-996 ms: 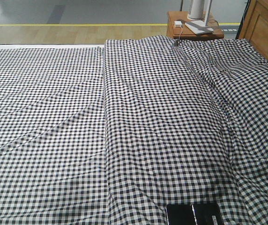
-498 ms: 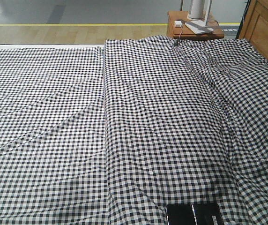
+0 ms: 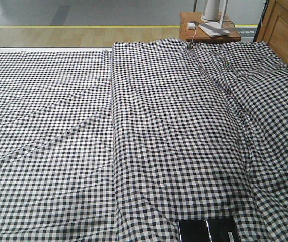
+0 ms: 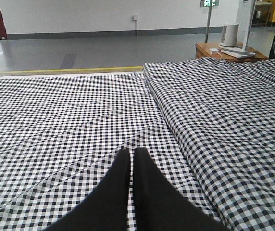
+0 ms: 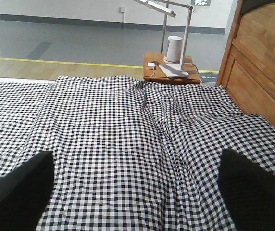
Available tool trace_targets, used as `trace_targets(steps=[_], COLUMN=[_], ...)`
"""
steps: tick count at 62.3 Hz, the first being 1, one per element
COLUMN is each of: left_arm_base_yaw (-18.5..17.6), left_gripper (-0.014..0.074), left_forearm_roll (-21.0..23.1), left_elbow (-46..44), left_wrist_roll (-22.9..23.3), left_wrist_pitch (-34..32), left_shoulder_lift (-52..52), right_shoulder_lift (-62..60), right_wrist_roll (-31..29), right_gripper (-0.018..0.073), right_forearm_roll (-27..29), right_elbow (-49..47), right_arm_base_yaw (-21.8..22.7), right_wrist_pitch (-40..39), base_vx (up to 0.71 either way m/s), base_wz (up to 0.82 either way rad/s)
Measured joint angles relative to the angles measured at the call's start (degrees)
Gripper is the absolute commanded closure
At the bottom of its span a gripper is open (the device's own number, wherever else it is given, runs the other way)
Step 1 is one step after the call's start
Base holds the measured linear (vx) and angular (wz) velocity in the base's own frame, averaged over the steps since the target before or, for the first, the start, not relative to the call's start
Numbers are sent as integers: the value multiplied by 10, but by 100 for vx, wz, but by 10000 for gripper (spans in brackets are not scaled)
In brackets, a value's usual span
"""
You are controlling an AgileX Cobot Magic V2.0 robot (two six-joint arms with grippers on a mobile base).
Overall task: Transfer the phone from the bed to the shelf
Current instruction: 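Lower the right gripper toward the black phone on the sheet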
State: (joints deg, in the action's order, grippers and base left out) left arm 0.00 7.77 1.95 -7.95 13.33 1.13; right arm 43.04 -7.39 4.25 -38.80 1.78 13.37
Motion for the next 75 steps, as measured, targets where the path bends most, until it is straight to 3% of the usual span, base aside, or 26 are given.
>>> trace_targets(steps=[33,49,75], left_arm_base_yaw=[0,0,0], left_gripper=[596,596,596], left_forearm_roll=[0,0,0], left_elbow=[0,0,0], left_wrist_roll=[0,0,0], left_wrist_pitch=[0,0,0], left_shoulder_lift=[0,0,0], right_shoulder_lift=[0,0,114], right_wrist_roll=[0,12,74], right_gripper=[-5,-1,-1], right_forearm_roll=[0,0,1], right_elbow=[0,-3,-181], right_arm_base_yaw=[0,0,7], right_wrist_pitch=[-1,4,250], base_vx=[0,0,0], base_wz=[0,0,0])
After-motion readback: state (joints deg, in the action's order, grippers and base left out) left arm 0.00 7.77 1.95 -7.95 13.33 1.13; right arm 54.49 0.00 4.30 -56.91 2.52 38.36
